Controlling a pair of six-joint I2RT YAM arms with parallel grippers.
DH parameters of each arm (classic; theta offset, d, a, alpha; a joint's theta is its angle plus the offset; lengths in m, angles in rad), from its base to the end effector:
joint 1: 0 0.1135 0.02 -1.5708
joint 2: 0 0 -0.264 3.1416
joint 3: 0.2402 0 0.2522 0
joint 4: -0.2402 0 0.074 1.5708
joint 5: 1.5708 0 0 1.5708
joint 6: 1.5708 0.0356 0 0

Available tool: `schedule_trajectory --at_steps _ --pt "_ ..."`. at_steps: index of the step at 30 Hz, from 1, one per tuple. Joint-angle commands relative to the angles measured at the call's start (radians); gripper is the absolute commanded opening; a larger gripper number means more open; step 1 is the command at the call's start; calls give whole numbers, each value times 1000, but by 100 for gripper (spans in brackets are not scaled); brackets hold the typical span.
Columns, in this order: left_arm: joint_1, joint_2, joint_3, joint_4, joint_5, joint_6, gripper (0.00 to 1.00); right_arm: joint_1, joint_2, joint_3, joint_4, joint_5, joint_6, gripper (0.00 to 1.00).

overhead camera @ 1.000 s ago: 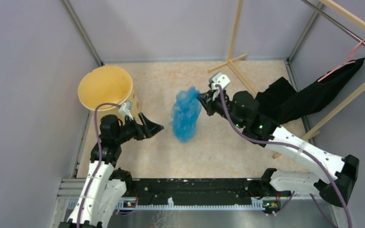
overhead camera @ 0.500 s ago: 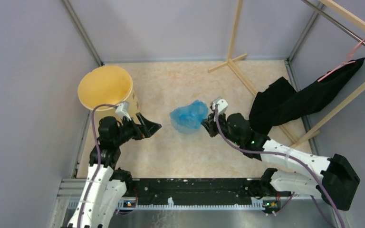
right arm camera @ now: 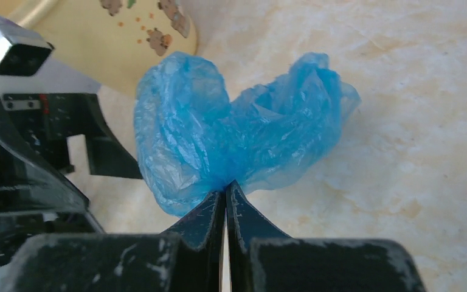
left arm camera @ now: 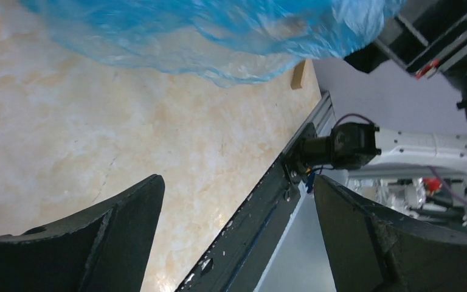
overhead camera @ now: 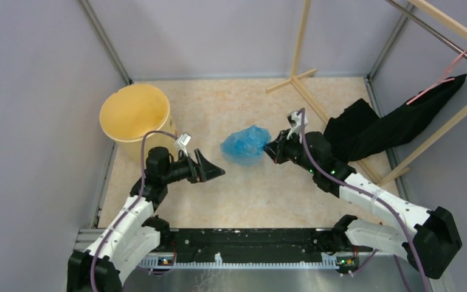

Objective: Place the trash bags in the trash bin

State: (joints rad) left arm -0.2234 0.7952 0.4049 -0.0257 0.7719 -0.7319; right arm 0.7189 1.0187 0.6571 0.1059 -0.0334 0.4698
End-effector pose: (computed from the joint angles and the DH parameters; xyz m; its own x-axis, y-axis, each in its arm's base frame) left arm 0.1657 -0.0631 0.2241 -0.8150 -0.3059 -0.4921 0.3176 0.4745 -0.8210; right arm 0.1782 0.1576 0.2800 -0.4787 0.1823 -0.8588 -0.5224 0.7271 0.4455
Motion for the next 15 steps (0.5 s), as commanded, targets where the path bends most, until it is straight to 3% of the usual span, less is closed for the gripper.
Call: schedule_trajectory --at_steps 1,4,7,12,15 --pt "-154 -44 4 165 -95 49 99 -4 -15 119 -45 -99 110 0" --pt "-236 -116 6 188 -213 115 99 -3 -1 196 -123 -108 146 0" --pt "-302 -159 48 242 -220 178 99 -4 16 258 -190 -117 188 0" --pt "-382 -31 222 146 -220 295 99 -3 40 340 -191 -227 247 0" --pt "-469 53 286 76 -317 349 99 -4 34 369 -200 -222 253 0"
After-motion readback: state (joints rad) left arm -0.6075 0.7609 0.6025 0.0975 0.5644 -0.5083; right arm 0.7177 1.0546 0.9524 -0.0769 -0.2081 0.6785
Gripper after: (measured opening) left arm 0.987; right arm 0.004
